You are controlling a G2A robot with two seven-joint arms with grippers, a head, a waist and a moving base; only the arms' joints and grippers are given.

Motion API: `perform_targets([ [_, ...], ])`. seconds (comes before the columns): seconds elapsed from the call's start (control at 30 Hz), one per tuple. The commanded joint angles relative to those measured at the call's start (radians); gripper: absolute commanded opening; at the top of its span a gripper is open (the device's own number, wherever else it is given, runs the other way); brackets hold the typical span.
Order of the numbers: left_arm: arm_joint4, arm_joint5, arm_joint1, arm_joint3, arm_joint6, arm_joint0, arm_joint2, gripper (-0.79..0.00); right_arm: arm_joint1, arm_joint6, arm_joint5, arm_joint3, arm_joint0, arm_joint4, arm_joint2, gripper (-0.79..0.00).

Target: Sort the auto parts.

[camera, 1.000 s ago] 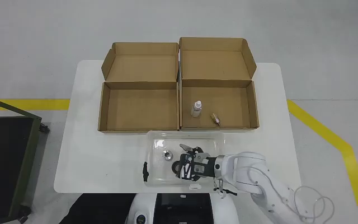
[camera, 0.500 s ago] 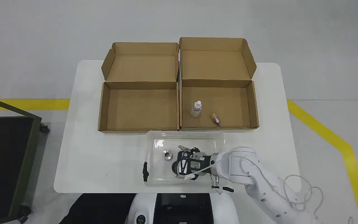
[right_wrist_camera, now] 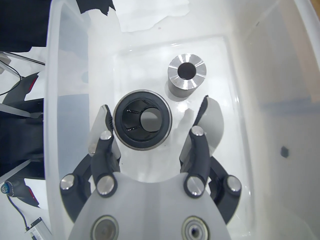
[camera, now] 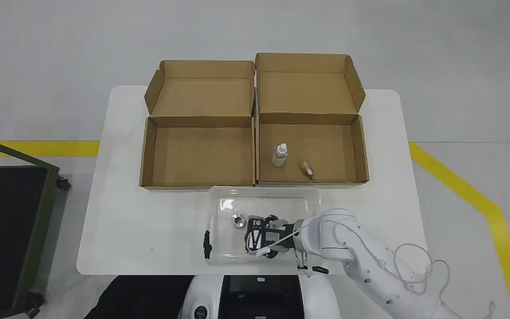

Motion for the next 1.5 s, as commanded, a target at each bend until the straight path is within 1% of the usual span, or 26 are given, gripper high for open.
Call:
perform_targets([
  [0.0,0.0,0.0,0.0,0.0,0.0,0.0,0.0,0.0,-0.002,-0.003,0.003,0.008,0.006,-0.001,-0.008,-0.425],
  [0.13,0.0,0.0,0.0,0.0,0.0,0.0,0.0,0.0,-0.006,-0.01,0.003,0.02,0.018,0.002,-0.018,-0.499],
  [0.23,0.0,0.0,0.0,0.0,0.0,0.0,0.0,0.0,-0.007,-0.022,-0.001,0.024,0.023,0.01,-0.019,-0.573],
  [0.3,0.0,0.0,0.0,0.0,0.0,0.0,0.0,0.0,-0.006,-0.027,-0.005,0.025,0.025,0.013,-0.015,-0.631],
  [0.43,0.0,0.0,0.0,0.0,0.0,0.0,0.0,0.0,-0.002,-0.039,-0.007,0.014,0.023,0.017,0.002,-0.785],
  [0.83,0.0,0.0,0.0,0.0,0.0,0.0,0.0,0.0,0.029,-0.091,-0.026,-0.052,-0.035,0.03,0.117,-0.785],
  [1.2,0.0,0.0,0.0,0.0,0.0,0.0,0.0,0.0,0.052,-0.24,-0.08,-0.082,-0.098,0.073,0.223,-0.785],
  [1.47,0.0,0.0,0.0,0.0,0.0,0.0,0.0,0.0,0.058,-0.36,-0.109,-0.101,-0.107,0.099,0.269,-0.785],
])
